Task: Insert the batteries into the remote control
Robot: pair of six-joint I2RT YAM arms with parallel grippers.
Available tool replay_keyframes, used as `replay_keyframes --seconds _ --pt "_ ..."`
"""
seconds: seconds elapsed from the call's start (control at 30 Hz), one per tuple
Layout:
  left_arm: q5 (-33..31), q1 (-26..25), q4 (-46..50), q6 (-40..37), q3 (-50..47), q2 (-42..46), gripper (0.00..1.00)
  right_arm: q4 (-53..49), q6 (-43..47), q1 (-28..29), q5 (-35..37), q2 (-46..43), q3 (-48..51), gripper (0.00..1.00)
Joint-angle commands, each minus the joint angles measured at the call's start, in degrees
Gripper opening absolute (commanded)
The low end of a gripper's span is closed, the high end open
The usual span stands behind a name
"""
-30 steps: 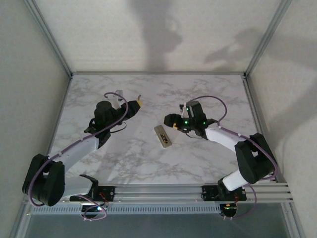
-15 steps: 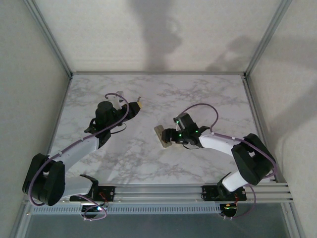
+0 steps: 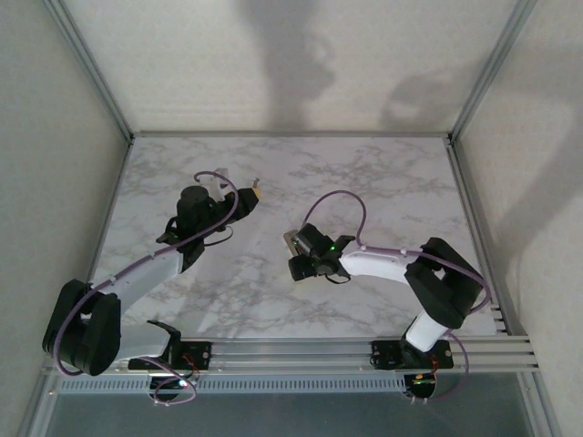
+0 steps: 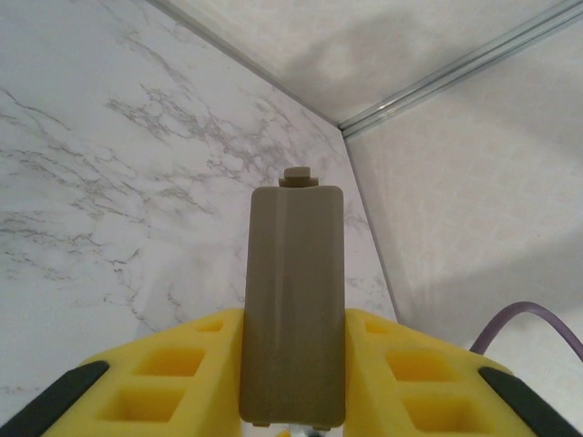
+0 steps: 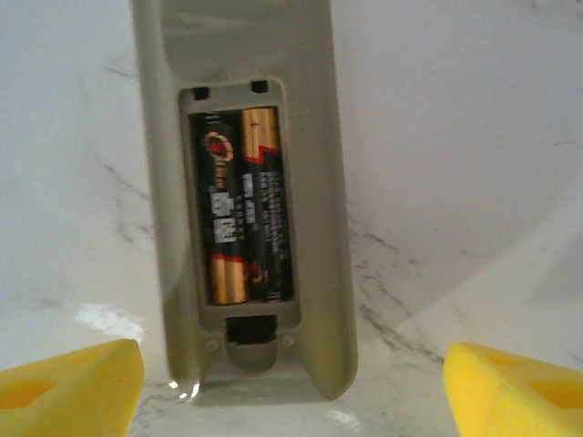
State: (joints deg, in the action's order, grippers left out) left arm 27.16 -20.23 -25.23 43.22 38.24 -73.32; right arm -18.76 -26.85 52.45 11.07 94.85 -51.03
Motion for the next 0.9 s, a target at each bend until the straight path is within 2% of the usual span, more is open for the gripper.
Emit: replay_keyframes --seconds 0.0,0.13,0.27,0.6,0.73,0.87 --pt "0.2 -0.6 -0.4 -1.1 0.9 -0.2 0.29 -4.9 0.9 0.3 7.8 2.4 -2.6 0.86" --pt "0.2 -0.6 0.0 -1.4 1.0 -0.1 0.29 -7.8 0.5 -0.1 14.3 1.4 -2.9 0.86" --pt "0.2 -0.6 -0.2 -1.4 1.0 -0.4 0.29 -9.7 0.6 -2.5 16.6 0.4 -3.5 0.86" --pt "-0.5 -2.0 1.2 -3.4 1.7 -1.2 0.29 -5.8 4.0 -8.9 14.6 4.8 -8.6 0.86" --pt "-4.3 -4.6 5.1 -7.4 3.3 -2.0 0.29 -5.3 4.9 -10.5 12.7 6.2 -11.4 0.85" --pt "-10.4 -9.1 10.7 -12.6 5.7 -4.3 0.29 -2.0 4.3 -13.3 8.2 2.2 -8.4 0.86"
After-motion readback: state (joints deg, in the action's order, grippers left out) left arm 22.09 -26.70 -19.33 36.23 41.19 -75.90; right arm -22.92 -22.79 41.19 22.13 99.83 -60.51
